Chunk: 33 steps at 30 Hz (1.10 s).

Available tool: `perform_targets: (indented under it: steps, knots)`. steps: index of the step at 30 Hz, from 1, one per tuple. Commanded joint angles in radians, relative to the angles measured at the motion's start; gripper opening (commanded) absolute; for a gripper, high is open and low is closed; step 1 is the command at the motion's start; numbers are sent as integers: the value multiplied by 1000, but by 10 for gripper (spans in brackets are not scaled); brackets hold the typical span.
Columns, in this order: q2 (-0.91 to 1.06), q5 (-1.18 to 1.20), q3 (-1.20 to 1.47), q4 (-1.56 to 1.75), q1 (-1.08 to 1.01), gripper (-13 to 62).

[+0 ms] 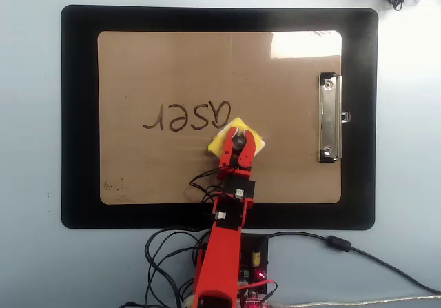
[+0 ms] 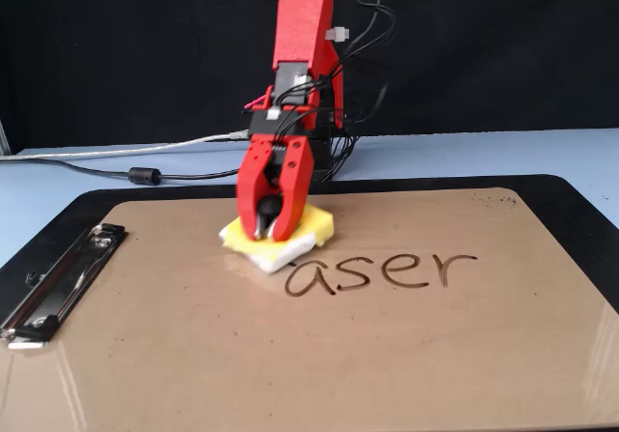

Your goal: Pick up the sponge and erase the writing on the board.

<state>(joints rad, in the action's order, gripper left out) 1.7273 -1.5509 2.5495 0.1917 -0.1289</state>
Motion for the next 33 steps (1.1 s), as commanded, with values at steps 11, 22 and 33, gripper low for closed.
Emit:
perform_targets:
  steps: [11,22,33]
  knots:
    - [-219,-2,-314,-75,67,-79]
    - [-253,-12,-334,-110,167,-79]
    - [115,-11,-9,-109,189,-79]
